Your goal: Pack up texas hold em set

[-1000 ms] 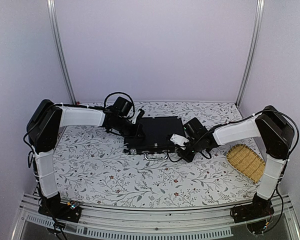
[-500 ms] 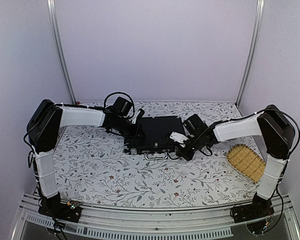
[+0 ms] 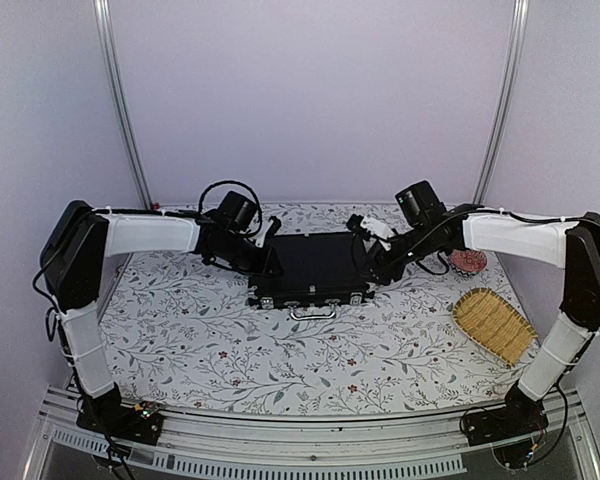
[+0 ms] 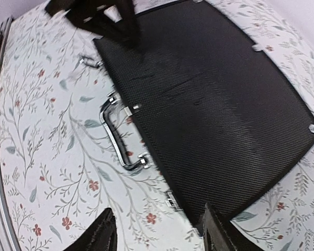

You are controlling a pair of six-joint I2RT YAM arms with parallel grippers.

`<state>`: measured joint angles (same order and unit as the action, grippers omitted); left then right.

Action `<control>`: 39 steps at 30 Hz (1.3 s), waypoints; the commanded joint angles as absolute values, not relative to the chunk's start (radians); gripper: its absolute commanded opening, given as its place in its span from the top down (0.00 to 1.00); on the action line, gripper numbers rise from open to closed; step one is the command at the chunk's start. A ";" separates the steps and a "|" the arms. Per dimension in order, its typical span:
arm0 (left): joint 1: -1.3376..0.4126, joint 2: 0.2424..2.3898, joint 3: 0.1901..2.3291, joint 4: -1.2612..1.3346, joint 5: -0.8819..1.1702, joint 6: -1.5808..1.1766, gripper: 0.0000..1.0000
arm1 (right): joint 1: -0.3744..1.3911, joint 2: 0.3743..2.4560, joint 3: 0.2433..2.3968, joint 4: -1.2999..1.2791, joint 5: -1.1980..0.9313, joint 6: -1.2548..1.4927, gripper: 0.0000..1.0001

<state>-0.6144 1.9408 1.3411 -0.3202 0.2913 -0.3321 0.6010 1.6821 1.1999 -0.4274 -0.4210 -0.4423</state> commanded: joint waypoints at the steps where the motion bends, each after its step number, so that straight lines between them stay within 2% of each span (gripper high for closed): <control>1: -0.605 1.791 1.294 -0.355 0.176 -0.309 0.71 | 0.461 1.717 1.300 -0.427 -0.467 -0.368 0.40; 5: -0.569 1.706 1.222 -0.345 0.108 -0.336 0.46 | 0.357 1.824 1.387 -0.451 -0.524 -0.312 0.36; 10: -0.472 1.674 1.108 -0.259 0.263 -0.433 0.36 | 0.332 1.904 1.405 -0.443 -0.571 -0.295 0.35; 21: -0.465 1.698 1.039 -0.207 0.396 -0.487 0.30 | 0.331 2.001 1.389 -0.465 -0.607 -0.285 0.34; 39: -0.561 1.803 1.031 -0.233 0.363 -0.447 0.30 | 0.331 2.063 1.403 -0.500 -0.640 -0.287 0.37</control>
<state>-0.5457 1.7874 1.0374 -0.2279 0.3641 -0.4721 0.3298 2.0262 1.3941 -0.4713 -0.6315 -0.2871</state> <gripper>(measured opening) 0.699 0.636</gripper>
